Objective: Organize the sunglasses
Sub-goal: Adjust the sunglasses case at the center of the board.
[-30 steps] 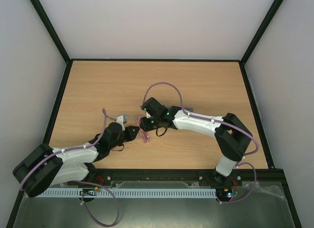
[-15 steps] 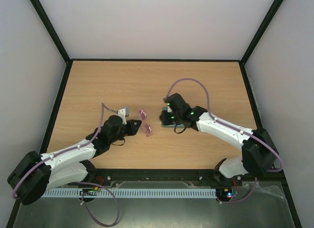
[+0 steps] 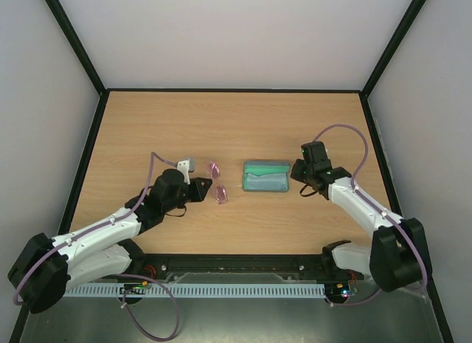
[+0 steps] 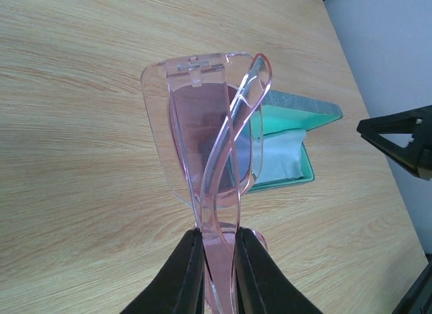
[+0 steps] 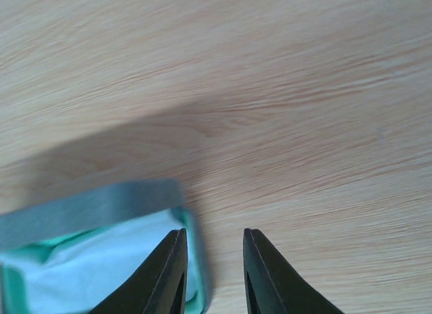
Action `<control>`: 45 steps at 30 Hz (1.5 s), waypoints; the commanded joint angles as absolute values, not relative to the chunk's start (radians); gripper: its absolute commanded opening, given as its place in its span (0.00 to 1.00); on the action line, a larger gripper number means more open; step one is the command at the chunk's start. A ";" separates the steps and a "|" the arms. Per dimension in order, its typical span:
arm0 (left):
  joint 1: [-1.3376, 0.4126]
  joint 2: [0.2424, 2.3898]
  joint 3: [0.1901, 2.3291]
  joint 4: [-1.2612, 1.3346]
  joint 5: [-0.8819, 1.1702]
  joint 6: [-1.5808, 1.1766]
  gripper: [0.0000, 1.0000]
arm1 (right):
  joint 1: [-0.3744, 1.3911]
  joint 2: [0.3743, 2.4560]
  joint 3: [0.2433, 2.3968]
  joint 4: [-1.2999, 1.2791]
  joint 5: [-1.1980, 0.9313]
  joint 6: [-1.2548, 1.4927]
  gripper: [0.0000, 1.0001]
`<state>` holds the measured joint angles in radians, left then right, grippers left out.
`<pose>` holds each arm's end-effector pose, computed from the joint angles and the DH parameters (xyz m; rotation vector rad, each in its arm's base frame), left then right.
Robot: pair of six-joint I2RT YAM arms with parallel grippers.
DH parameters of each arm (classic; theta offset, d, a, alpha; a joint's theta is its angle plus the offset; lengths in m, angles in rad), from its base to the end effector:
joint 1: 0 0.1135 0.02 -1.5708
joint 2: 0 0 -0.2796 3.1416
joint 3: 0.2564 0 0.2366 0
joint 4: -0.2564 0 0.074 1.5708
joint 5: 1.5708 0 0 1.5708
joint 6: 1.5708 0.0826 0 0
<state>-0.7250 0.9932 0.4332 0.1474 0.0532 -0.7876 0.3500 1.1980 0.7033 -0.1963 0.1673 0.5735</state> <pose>0.1741 -0.1601 0.2143 -0.0297 2.1339 -0.9988 0.2563 0.0789 0.2190 0.3417 2.2425 0.3051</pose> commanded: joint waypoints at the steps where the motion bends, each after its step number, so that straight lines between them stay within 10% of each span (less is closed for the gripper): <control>1: -0.719 0.970 0.467 0.119 0.069 -0.762 0.05 | 0.278 1.270 0.677 -0.135 0.153 0.590 0.24; 45: -0.699 0.941 0.577 0.028 0.132 -0.696 0.06 | 0.427 1.893 1.117 0.040 -0.105 0.527 0.20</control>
